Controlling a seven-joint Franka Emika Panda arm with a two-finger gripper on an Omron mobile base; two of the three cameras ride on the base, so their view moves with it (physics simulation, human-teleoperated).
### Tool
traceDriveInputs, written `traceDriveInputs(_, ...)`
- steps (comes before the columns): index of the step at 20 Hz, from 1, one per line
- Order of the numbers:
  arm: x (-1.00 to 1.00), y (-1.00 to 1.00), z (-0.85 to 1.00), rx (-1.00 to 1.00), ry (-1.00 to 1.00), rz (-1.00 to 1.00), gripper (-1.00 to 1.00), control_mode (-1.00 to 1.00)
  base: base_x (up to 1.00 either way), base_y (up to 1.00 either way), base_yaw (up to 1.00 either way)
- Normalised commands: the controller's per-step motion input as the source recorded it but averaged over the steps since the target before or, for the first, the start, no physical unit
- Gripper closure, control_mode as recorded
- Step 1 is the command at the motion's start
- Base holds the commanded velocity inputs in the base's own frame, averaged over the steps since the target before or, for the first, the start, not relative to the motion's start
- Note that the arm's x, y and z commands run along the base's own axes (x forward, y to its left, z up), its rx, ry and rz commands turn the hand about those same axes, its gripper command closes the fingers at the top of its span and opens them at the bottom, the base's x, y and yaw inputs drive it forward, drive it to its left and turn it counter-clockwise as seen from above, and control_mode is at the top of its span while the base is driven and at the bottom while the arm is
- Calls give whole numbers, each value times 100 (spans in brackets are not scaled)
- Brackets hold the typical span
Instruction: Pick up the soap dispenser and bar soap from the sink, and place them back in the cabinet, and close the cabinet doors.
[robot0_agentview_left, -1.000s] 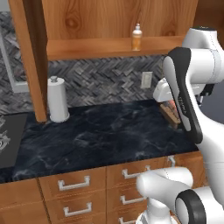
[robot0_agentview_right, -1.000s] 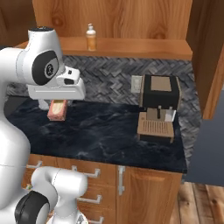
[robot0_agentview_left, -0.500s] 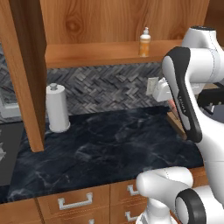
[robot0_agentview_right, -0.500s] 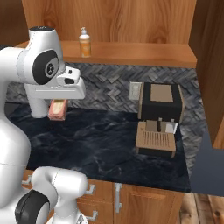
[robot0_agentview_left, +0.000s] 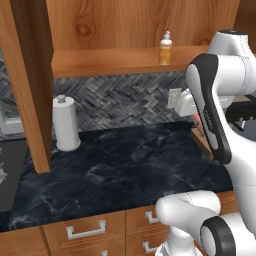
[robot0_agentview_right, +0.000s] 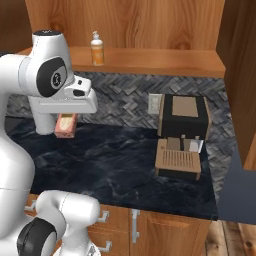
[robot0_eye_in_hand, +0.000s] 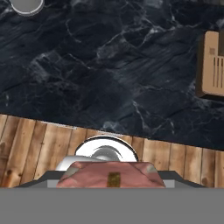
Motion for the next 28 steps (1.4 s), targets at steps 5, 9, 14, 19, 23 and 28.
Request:
traceDriveInputs(5, 0, 0, 0, 0, 0, 0, 100, -100, 2, 0, 0)
traceDriveInputs(9, 0, 0, 0, 0, 0, 0, 100, -100, 0, 0, 0)
traceDriveInputs(14, 0, 7, 31, 0, -4, 0, 100, -100, 0, 0, 0)
traceDriveInputs(19, 4, 21, 34, 0, -8, 0, 100, -100, 0, 0, 0)
traceDriveInputs(23, 36, 23, 33, 0, -6, 0, 100, -100, 0, 0, 0)
traceDriveInputs(28, 34, 26, 21, 0, -6, 0, 100, -100, 0, 0, 0)
